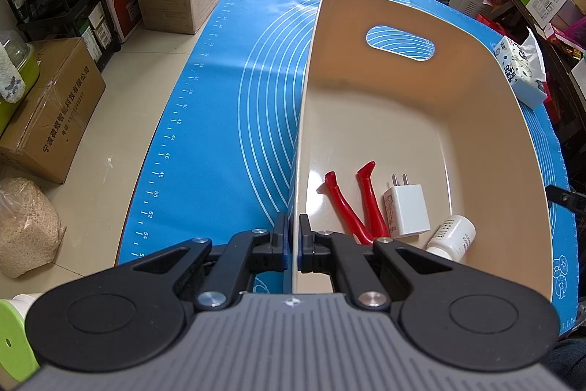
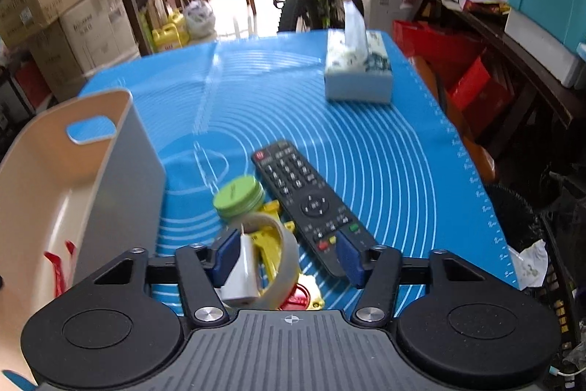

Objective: Organize rigid objects
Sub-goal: 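Move the right gripper to the white tape roll and grasp it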

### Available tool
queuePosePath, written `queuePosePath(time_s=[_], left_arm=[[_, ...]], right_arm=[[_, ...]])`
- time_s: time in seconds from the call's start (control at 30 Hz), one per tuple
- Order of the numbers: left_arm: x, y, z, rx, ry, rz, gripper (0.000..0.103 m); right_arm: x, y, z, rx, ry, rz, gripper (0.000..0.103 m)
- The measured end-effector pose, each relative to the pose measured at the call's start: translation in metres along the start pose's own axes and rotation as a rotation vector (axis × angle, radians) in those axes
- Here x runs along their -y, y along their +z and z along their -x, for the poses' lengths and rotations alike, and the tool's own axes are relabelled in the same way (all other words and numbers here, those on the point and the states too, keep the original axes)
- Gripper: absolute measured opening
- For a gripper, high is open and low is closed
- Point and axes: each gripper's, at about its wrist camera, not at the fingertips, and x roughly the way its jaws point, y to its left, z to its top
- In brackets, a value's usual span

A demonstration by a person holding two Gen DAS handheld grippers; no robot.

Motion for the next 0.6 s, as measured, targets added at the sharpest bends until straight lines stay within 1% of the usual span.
queuePosePath(time_s=[0.2,0.33,0.37,0.5,0.53,0.57,0.6], left_arm=[[0.0,0.0,0.0,0.0,0.0,0.0,0.006],[0.0,0.0,0.0,0.0,0.001,-0.001,0.006],[0.0,0.0,0.0,0.0,0.001,-0.001,0.006],[0.0,0.0,0.0,0.0,0.001,0.0,0.006],[0.0,0.0,0.0,0.0,0.001,-0.001,0.006],[-0.001,0.0,0.0,0.0,0.001,-0.001,0.006],[-0.001,0.0,0.0,0.0,0.001,0.0,0.006]], right_arm=[[-0.002,-0.005,-0.022,-0.048,-0.025,0.012,0.052],[-0.005,-0.009,-0.033,-0.069,-0.045,0.03,0.048],[-0.005,-0.009,-0.036,-0.072,-0.049,0.03,0.045],[-0.006,-0.01,-0.041,-0.077,-0.046,0.011,0.042],[-0.006,-0.01,-0.041,-0.075,-0.045,0.008,0.04],[-0.007,-0.009,-0.041,-0.075,-0.041,0.007,0.03],[-0.008,-0.009,-0.041,-0.075,-0.038,0.011,0.026]])
